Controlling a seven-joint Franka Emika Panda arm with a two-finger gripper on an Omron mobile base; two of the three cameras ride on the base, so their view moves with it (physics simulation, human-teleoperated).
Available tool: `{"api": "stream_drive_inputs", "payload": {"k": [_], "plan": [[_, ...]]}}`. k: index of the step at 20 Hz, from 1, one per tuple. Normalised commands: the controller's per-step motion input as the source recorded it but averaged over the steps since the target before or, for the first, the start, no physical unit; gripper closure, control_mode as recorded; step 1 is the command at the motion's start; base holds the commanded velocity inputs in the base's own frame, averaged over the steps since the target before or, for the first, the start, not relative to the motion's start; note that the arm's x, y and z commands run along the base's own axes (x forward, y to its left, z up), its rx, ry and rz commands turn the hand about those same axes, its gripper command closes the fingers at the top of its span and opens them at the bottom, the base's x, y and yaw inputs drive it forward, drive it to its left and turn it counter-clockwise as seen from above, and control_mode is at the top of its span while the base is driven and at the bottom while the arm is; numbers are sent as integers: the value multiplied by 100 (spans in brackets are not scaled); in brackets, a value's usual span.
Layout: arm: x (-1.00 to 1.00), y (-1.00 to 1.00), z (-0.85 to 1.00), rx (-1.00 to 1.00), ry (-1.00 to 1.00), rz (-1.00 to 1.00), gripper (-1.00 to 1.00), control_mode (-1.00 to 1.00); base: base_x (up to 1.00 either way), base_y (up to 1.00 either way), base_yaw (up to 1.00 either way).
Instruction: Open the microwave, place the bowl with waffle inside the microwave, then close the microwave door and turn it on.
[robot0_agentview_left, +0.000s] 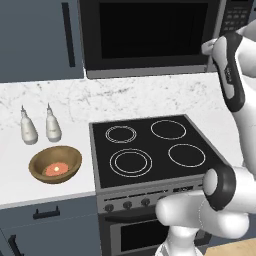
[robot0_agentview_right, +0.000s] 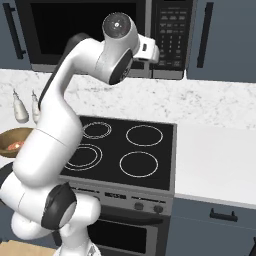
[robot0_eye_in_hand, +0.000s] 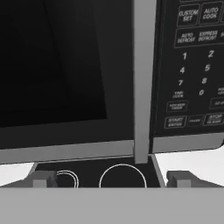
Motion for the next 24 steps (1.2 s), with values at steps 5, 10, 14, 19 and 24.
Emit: {"api": "stream_drive_inputs", "payload": {"k": [5,10,14,19,24], "plan": [[28,-7,1,1,-4,-7,-100,-100,0,0,0],[23,-14,1,1,-9,-7,-100,-100,0,0,0],[26,-4,0,4,-21,-3,-100,-100,0,0,0],[35,-1,0,4,-7,0,-100,-100,0,0,0],[50,-23,0,5,0,0,-100,-100,0,0,0]]}}
